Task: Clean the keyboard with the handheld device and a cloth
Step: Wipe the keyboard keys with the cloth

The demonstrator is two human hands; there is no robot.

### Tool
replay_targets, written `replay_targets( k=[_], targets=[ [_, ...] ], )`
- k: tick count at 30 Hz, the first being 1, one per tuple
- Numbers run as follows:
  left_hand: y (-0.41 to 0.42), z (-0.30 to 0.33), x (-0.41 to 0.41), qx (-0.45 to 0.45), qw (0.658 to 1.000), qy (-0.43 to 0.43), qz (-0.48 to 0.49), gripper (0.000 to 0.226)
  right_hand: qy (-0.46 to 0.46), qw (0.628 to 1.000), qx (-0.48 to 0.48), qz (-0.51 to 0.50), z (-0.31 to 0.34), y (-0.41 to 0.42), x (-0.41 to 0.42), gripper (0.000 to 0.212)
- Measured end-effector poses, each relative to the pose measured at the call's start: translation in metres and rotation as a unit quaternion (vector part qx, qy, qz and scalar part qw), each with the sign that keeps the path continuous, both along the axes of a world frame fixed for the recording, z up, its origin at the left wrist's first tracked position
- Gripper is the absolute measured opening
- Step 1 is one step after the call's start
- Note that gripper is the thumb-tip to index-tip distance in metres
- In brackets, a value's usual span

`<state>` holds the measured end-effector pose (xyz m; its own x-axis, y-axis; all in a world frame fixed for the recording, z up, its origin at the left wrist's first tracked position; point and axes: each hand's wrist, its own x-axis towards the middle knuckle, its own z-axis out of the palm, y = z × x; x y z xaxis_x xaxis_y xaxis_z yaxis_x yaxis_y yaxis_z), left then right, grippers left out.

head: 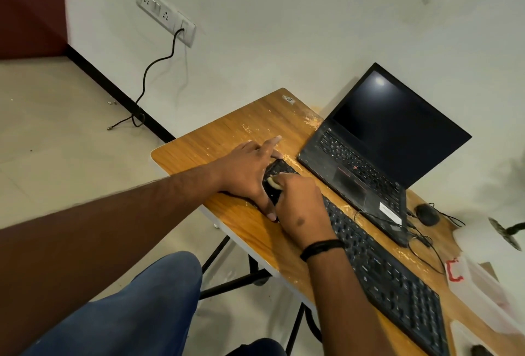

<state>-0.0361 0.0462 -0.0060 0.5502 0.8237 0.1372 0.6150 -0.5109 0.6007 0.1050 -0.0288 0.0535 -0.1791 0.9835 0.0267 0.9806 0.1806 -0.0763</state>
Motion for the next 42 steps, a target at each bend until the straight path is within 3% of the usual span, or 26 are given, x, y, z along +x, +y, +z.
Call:
replay_targets(
  k=[5,8,13,19,23,27,30,38,42],
  targets=[
    [-0.001,0.002,0.001,0.004,1.000,0.006,0.006,0.157,0.000,1.000,0.004,-0.004,0.021,0.000,0.022,0.036],
    [-0.003,0.003,0.001,0.001,1.000,0.005,0.006,0.155,0.009,0.997,0.057,-0.052,0.019,0.012,0.013,0.028],
    [0.000,0.000,0.001,0.015,1.000,-0.001,-0.001,0.147,-0.016,0.999,0.037,-0.021,-0.007,-0.001,-0.018,0.010],
    [0.002,-0.001,0.001,0.014,1.000,0.014,-0.004,0.154,-0.027,0.999,-0.007,0.039,0.004,-0.020,0.000,0.021],
    [0.001,0.000,0.001,0.007,1.000,0.023,-0.001,0.156,-0.020,0.999,-0.014,-0.030,0.023,-0.004,0.006,0.038],
    [0.003,-0.002,0.000,0.020,1.000,0.013,-0.014,0.146,0.000,1.000,0.011,-0.030,0.002,-0.004,-0.021,0.022],
    [0.006,-0.007,0.000,0.041,0.999,0.009,-0.015,0.131,-0.003,0.998,0.056,0.021,-0.022,-0.017,-0.026,0.027],
    [0.008,-0.005,0.001,0.022,0.999,0.020,-0.021,0.157,0.004,1.000,0.006,-0.003,-0.001,-0.026,0.001,0.035],
    [0.008,-0.005,-0.001,0.020,0.999,0.026,-0.036,0.147,0.016,1.000,0.019,0.009,-0.014,-0.029,-0.013,0.027]
  ],
)
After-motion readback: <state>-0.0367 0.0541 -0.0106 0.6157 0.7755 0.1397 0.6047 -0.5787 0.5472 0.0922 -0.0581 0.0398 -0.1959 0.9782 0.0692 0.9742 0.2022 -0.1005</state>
